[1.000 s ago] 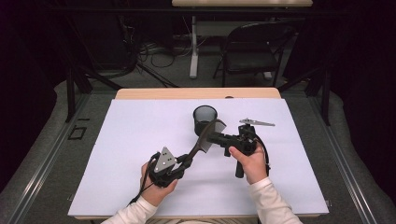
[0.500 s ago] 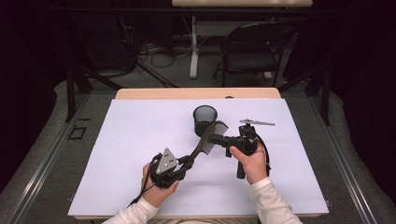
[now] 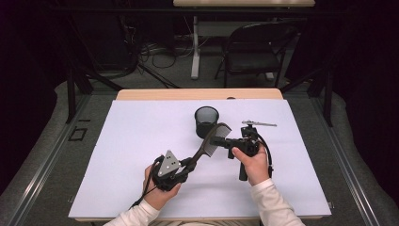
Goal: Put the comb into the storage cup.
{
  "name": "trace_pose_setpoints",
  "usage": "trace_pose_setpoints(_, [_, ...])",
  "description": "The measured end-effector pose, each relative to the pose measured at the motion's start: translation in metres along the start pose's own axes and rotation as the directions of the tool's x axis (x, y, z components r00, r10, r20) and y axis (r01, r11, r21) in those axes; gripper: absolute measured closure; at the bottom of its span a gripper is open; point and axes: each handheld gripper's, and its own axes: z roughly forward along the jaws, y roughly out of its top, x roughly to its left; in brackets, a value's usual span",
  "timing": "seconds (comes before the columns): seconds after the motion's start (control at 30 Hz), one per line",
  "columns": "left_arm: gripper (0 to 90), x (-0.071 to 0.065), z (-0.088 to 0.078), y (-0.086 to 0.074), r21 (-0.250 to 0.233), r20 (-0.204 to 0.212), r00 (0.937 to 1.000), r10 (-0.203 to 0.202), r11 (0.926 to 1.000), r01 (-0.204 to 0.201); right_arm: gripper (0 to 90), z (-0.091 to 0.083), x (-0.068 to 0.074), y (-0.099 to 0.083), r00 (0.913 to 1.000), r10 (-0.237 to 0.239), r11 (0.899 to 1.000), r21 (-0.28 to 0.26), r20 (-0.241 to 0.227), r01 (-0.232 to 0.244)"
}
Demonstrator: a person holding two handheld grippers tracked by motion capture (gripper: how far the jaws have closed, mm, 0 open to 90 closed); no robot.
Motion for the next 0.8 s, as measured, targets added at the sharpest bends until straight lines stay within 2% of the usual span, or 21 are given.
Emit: trace_pose_setpoints(0.8, [72.3, -0.0009, 0.0008, -0.0006, 0.002, 0.001, 1.0000, 0.001, 1.0000, -0.001, 85.2, 0.0002, -0.0055, -0.0008, 0.9972, 0.069, 0.997, 0.024, -0.028, -0.068])
